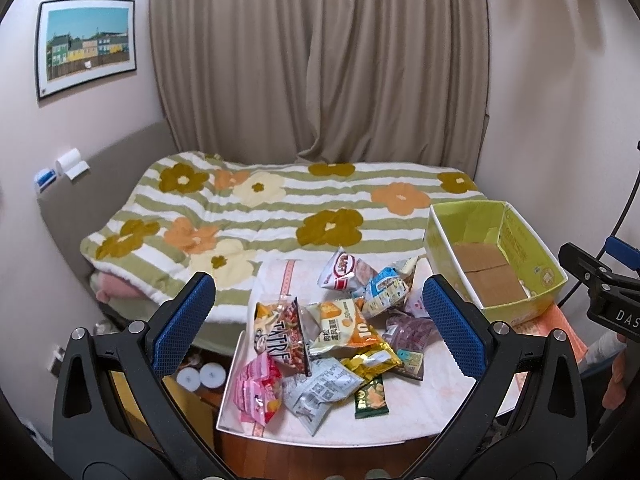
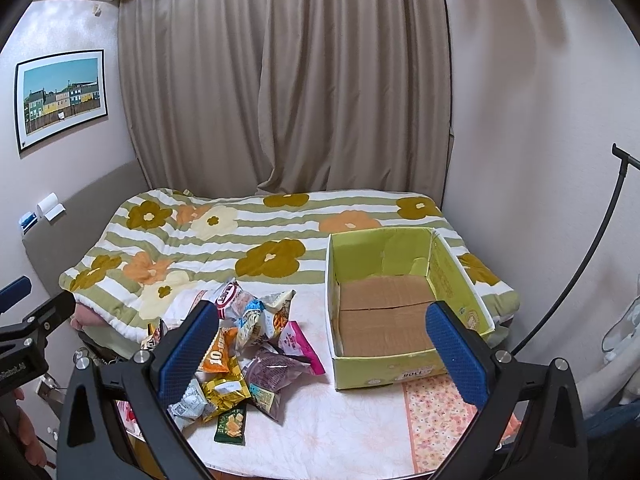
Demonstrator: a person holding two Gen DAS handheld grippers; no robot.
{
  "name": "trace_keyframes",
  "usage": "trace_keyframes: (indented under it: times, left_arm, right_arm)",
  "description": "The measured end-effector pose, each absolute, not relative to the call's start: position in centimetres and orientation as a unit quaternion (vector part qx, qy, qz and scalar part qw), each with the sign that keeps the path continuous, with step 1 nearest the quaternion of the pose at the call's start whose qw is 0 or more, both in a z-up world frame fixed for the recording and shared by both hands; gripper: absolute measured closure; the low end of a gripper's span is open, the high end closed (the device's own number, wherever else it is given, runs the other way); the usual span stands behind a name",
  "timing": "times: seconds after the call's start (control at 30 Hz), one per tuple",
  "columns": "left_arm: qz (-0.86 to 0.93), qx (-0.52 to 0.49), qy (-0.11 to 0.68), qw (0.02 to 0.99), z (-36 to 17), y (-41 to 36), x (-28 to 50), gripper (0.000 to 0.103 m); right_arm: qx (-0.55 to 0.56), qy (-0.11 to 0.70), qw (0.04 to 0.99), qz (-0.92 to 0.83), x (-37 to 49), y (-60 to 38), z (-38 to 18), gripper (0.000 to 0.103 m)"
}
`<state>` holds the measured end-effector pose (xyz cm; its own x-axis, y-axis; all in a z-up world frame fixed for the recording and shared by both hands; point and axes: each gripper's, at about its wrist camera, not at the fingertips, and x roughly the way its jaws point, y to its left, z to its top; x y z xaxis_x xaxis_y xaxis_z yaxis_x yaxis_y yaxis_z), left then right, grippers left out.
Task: Organize snacks
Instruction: 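Lower both tools into the snack pile and grasp a bag each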
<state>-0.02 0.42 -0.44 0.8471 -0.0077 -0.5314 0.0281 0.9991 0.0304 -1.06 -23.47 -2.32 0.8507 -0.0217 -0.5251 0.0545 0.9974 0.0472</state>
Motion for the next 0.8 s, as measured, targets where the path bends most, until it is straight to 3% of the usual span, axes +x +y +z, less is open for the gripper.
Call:
trace_keyframes:
  times: [0.43,0.8]
  left_arm:
    - [0.047,-0.018,0.373,0.927,-5.3,4.2,2.1,0.0]
    - [-0.006,-0.039,0.487,0.873,-14.1,7.6,12.0,0.0]
  right_arm:
    - [0.027,0.349,0.933,0.079,3.1,-22.0,-6.8,0.0]
    - [0.03,0.424,0.898,0.116,9.1,-17.2,-11.5,0.0]
